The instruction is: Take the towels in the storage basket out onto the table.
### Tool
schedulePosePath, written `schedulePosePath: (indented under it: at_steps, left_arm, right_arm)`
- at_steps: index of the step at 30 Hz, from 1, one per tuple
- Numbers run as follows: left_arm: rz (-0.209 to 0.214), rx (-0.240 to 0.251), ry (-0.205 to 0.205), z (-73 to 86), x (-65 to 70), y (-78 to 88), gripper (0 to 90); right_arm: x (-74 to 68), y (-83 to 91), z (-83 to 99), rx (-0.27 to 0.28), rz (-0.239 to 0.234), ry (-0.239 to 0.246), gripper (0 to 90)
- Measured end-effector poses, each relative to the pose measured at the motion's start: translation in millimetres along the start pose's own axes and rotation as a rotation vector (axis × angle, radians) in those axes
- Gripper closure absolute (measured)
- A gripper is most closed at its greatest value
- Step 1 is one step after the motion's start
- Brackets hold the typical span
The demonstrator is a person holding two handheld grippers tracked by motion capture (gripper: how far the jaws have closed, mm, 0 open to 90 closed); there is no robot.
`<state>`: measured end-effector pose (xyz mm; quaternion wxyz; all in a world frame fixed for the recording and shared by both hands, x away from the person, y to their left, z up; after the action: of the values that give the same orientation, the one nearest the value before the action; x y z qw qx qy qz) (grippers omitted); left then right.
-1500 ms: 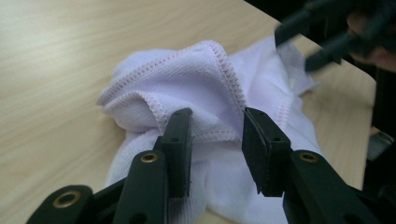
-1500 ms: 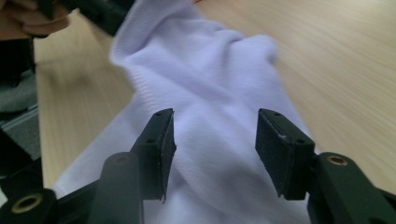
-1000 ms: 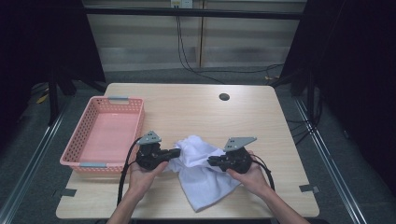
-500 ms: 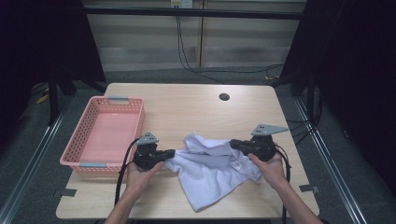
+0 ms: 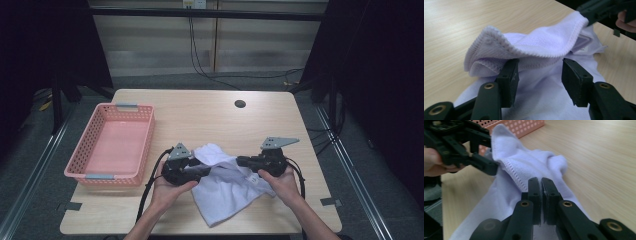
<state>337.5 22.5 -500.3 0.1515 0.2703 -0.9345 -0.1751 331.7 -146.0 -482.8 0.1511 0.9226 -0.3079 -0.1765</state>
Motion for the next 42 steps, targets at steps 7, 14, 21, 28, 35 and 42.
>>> schedulePosePath:
  at_steps: [7,14,21,28,35,42]
  left_arm:
    - [-0.020,-0.022,-0.036,4.8,3.6,-15.6,53.6]
    - [0.024,-0.003,-0.030,0.9,5.5,-15.8,85.8]
    - [0.048,0.090,-0.015,-26.7,12.4,-0.8,82.6]
    - [0.043,0.089,0.001,-22.1,9.0,-0.1,55.5]
    - [0.121,-0.062,-0.046,5.7,25.5,-33.6,34.5]
    - [0.044,-0.174,-0.076,40.2,10.4,-51.5,59.9]
  right_arm:
    - [-18.7,-10.1,6.0,-0.036,-0.081,0.019,82.3]
    - [-27.8,-19.9,3.9,-0.046,-0.078,0.066,48.3]
    - [-33.9,-32.8,-5.4,-0.042,-0.069,0.097,61.5]
    - [-26.4,-21.6,-17.9,0.026,-0.054,0.048,85.9]
    - [-12.8,-12.6,-26.9,0.075,-0.032,-0.006,86.3]
    - [7.2,-19.9,-14.7,0.039,-0.002,-0.043,85.4]
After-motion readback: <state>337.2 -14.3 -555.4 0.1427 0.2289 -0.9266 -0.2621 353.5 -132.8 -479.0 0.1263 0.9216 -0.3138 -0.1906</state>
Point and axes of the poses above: each handheld gripper's, and its own axes: y roughly backward along the jaws, z roughly out of its underside, x roughly to its right, the point moved 9 cm from there along -y, roughly forward along the jaws, and after that the axes turned 8 degrees about x, right-handed, at the moved point
